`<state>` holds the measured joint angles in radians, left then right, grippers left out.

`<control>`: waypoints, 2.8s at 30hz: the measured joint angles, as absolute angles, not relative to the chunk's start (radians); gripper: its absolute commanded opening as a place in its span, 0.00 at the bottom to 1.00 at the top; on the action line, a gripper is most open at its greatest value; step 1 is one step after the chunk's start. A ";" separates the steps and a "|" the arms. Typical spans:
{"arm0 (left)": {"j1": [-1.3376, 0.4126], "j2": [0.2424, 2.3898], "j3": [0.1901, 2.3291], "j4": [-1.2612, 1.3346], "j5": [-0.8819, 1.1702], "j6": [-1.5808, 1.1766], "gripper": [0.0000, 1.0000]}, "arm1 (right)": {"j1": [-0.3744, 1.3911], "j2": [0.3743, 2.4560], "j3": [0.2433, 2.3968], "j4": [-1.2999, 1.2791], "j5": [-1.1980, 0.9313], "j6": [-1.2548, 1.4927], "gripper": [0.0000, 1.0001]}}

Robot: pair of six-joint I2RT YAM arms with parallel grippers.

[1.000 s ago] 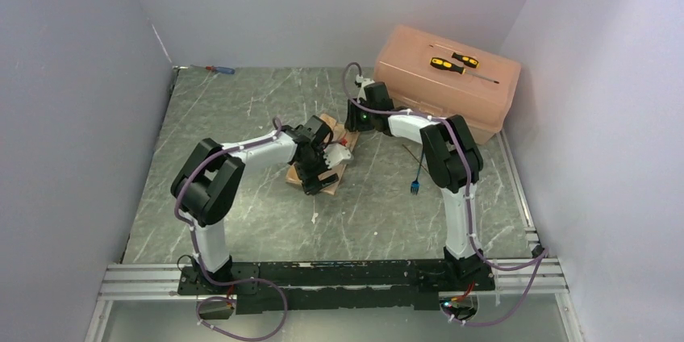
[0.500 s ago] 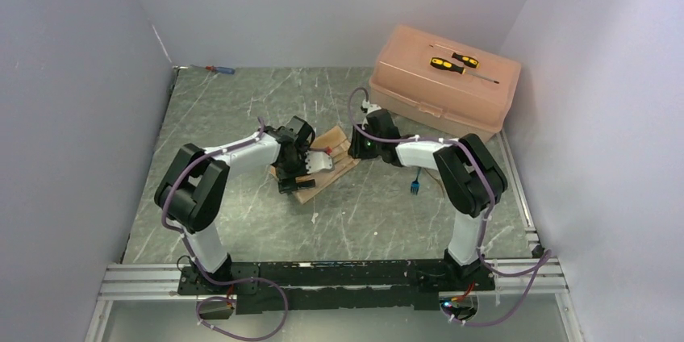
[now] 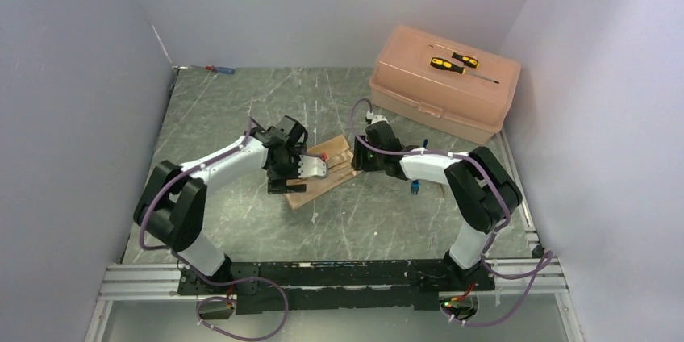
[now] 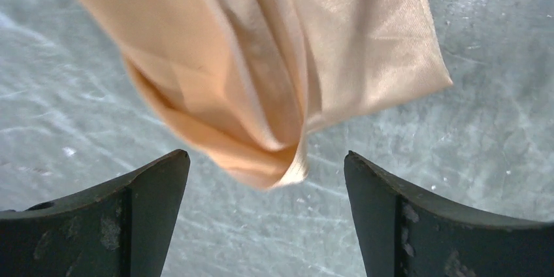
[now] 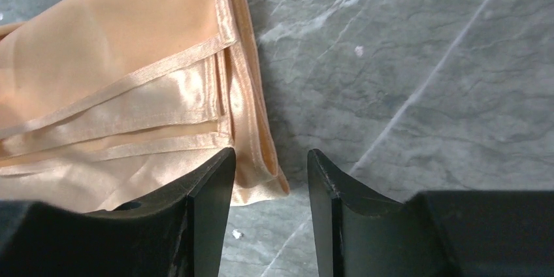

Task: Fold the napkin into a case and place the utensils inside
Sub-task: Rotate the 2/3-rectangle-folded napkin at the center of the board, then pick up the top corner of the smaller rectangle folded napkin from the center of the board.

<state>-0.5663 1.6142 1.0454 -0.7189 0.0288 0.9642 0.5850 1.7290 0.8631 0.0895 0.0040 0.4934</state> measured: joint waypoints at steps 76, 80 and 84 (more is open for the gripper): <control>-0.307 1.587 0.946 -0.607 0.229 0.160 0.44 | 0.734 1.711 0.945 0.110 -0.020 0.397 0.51; -0.309 1.581 0.937 -0.595 0.215 0.182 0.54 | 0.726 1.711 0.934 0.109 -0.026 0.397 0.51; -0.315 1.581 0.934 -0.587 0.206 0.192 0.54 | 0.702 1.711 0.918 0.106 -0.035 0.404 0.50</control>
